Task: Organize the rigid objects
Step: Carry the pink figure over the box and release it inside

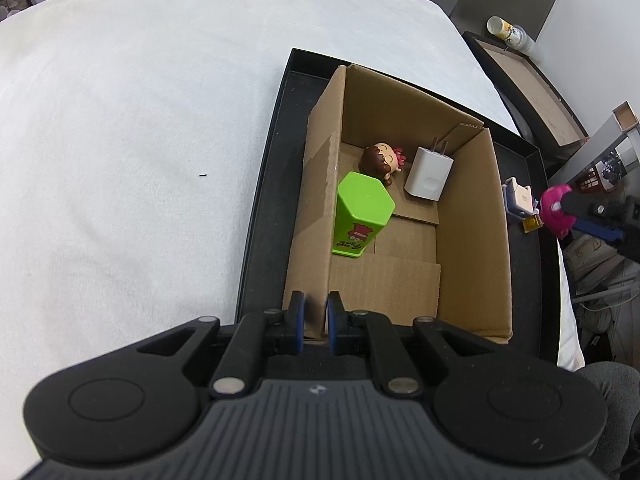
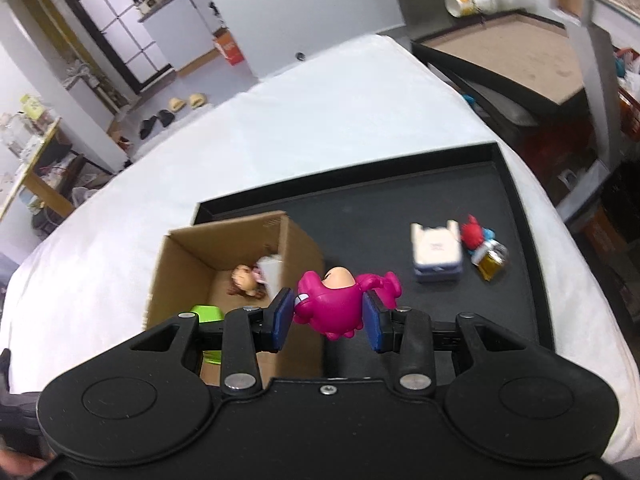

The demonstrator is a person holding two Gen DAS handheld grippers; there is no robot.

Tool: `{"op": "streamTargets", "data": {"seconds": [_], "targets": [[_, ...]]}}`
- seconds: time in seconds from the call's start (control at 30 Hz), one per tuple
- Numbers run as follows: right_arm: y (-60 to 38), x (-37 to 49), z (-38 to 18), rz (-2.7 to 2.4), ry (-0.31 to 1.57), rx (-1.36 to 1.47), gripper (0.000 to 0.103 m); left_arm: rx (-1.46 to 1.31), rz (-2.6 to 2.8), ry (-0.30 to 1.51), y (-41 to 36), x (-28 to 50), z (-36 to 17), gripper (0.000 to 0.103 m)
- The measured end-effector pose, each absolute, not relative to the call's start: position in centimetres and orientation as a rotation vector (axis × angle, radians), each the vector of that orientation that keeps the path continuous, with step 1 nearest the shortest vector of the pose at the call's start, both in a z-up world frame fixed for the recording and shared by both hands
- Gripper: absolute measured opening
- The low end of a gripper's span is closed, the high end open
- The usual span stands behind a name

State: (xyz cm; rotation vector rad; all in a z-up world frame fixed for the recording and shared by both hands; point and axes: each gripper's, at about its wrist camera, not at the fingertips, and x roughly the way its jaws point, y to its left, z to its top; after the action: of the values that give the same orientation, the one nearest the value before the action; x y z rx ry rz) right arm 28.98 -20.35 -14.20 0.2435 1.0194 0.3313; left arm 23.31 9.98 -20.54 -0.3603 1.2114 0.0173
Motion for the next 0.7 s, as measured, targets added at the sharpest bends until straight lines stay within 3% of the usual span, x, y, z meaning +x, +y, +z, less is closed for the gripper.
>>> {"op": "streamTargets", "data": {"seconds": [0.7], "targets": [[-10.9,28.4,-13.2,0.509,1.026,0.083,0.039,-0.381,0.004,1.204,10.3,23.2,-20.6,0.010]]}}
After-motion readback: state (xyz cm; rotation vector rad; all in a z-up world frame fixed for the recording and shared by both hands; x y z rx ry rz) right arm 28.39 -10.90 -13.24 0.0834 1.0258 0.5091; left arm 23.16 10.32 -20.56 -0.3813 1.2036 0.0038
